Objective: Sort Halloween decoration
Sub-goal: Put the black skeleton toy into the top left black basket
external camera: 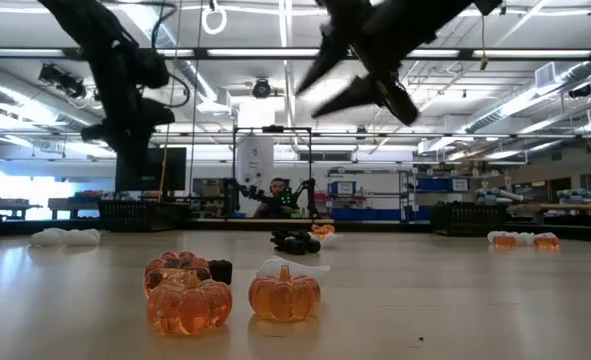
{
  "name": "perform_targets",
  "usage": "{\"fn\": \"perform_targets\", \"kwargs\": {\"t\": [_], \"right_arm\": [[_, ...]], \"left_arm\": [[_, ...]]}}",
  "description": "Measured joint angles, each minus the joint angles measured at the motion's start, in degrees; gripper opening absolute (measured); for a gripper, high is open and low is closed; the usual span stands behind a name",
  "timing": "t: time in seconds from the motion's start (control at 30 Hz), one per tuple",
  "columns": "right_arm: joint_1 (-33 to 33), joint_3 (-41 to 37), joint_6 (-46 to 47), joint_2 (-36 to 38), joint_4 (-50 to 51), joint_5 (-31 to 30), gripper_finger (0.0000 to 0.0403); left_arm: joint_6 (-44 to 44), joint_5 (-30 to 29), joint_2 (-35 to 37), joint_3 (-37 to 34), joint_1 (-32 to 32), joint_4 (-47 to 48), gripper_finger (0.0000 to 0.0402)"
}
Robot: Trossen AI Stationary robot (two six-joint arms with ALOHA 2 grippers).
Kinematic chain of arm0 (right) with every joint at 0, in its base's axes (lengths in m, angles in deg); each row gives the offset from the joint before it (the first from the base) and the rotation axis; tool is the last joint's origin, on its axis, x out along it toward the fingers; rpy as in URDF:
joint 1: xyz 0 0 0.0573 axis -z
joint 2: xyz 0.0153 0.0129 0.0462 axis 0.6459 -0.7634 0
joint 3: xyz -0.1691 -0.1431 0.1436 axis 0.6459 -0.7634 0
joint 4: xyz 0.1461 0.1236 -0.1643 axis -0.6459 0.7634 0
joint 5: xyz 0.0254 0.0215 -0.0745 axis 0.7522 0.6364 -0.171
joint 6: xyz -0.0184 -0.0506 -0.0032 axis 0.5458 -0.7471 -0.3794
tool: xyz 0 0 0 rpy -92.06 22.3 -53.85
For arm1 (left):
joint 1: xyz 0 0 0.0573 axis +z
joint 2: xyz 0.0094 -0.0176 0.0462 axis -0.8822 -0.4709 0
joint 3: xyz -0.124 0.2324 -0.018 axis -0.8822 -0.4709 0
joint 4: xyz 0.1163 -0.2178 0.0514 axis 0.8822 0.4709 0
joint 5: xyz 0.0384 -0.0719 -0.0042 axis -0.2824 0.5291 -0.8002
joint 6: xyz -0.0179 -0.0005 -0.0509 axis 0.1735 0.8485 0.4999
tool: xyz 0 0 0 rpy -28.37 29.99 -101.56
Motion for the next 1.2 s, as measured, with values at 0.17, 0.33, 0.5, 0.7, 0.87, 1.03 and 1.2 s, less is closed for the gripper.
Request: {"fn": "perform_targets", "kwargs": {"t": [0.17, 0.33, 0.5, 0.7, 0.87, 1.03, 1.2], "right_arm": [[-0.3, 0.0, 9.6, 0.0, 13.8, 3.4, 0.0158], [-3.9, 0.0, 15.2, 0.0, 23.0, 11.9, 0.0158], [-10.4, 0.1, 26.1, 0.1, 34.8, 20.2, 0.0158], [-18.6, 3.2, 34.0, 0.1, 45.7, 30.2, 0.0158], [-24.9, 3.5, 40.0, 0.1, 47.9, 36.0, 0.0158], [-29.9, 2.7, 46.7, 0.0, 51.0, 37.4, 0.0158], [-33.0, -0.9, 49.1, 0.0, 49.3, 37.4, 0.0158]], "left_arm": [[0.0, 0.8, -6.0, 0.0, 0.4, -2.0, 0.0181], [1.0, 2.0, -7.2, 0.0, -0.3, 0.8, 0.0243], [0.3, 4.1, -3.0, 0.0, -3.9, 0.8, 0.0255], [0.7, 4.0, 1.2, 0.0, -9.4, -5.0, 0.0245], [1.2, 4.0, 1.1, 0.0, -13.1, -6.5, 0.0243], [3.4, 4.0, 1.1, 0.0, -16.2, -8.9, 0.0243], [4.0, 3.8, 1.1, 0.0, -17.8, -10.7, 0.0243]]}}
